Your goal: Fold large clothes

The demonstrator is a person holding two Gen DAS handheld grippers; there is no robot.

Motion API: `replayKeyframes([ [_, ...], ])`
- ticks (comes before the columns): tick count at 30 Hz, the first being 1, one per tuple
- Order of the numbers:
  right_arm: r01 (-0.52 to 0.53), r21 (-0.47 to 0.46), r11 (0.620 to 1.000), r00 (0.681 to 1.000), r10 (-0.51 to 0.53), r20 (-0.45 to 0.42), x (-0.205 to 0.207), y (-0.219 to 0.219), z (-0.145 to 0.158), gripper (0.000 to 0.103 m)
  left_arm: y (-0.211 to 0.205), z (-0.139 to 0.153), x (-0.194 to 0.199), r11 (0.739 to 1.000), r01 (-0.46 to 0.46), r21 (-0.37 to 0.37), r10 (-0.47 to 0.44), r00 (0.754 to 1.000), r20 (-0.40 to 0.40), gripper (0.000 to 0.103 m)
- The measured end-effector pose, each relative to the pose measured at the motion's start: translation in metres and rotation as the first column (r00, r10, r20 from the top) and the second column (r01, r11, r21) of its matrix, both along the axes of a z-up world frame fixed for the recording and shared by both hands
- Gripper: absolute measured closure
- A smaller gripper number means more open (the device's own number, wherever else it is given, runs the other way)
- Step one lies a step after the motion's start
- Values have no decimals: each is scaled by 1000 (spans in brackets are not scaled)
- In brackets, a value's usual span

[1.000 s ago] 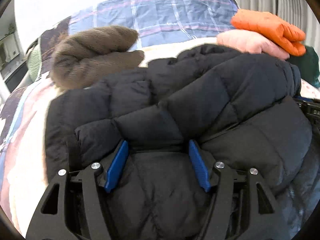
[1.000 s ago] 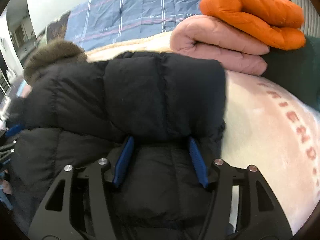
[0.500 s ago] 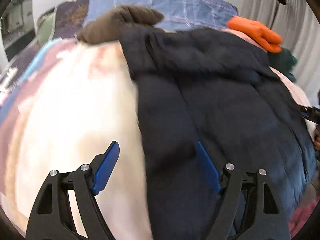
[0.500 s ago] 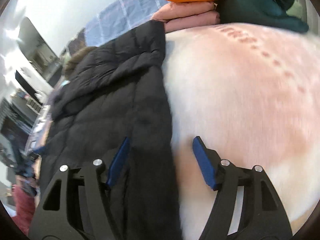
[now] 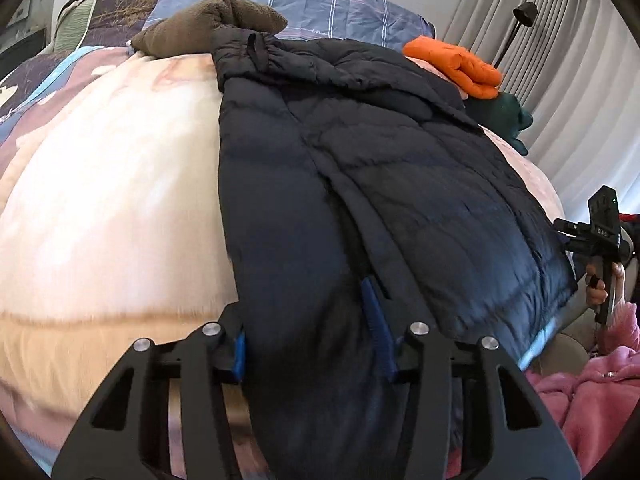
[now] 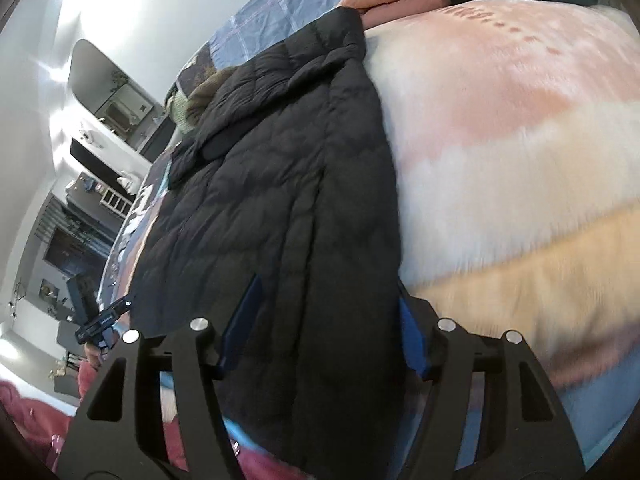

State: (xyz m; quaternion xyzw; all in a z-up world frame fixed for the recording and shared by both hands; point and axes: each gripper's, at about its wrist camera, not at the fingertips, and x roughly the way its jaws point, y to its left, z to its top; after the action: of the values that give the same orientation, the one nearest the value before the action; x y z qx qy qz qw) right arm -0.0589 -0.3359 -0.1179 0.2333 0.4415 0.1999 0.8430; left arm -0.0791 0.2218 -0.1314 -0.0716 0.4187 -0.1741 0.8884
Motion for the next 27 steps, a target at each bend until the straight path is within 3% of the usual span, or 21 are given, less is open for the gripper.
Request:
replayKeyframes([
  [3, -41, 41, 998, 999, 40, 11, -17, 2, 3, 38, -2, 5, -13, 1000, 10, 15, -10, 1000, 9, 54],
  [5, -73, 29, 997, 997, 73, 0, -24, 6, 5, 42, -7, 8, -20, 1000, 15, 28, -15, 1000, 7, 62],
  [6, -78, 11, 997, 997, 78, -5, -25, 9, 5, 52, -9, 10, -21, 999, 10, 30, -11, 1000, 8, 69],
  [7, -68, -26, 997, 998, 68, -3, -26, 12, 8, 70, -8, 13, -22, 1000, 2, 25, -2, 1000, 13, 87],
  [8, -50, -29, 998, 999, 51, 6, -25, 10, 12, 82, -7, 18, -21, 1000, -12, 10, 12, 1000, 22, 96],
  [9, -37, -1, 999, 999, 37, 15, -23, 7, 16, 94, -5, 25, -20, 1000, -22, -10, 23, 999, 38, 97],
  [11, -9, 99, 995, 997, 1, 75, -19, -5, 36, 97, -2, 43, -17, 999, -35, -28, 37, 996, 83, 98],
  [16, 8, 137, 991, 969, -42, 245, -14, -15, 92, 97, 9, 101, -14, 995, -63, -74, 78, 973, 219, 98],
  [20, 1, 178, 984, 952, -56, 301, -4, -16, 115, 97, 18, 130, -11, 985, -96, -143, 132, 954, 269, 98],
  [23, 5, 199, 980, 949, -67, 307, 0, -18, 122, 97, 19, 138, -9, 976, -119, -182, 165, 950, 265, 98],
  [27, 23, 207, 978, 934, -95, 345, -20, -31, 136, 97, 14, 148, -24, 974, -124, -191, 177, 939, 296, 98],
])
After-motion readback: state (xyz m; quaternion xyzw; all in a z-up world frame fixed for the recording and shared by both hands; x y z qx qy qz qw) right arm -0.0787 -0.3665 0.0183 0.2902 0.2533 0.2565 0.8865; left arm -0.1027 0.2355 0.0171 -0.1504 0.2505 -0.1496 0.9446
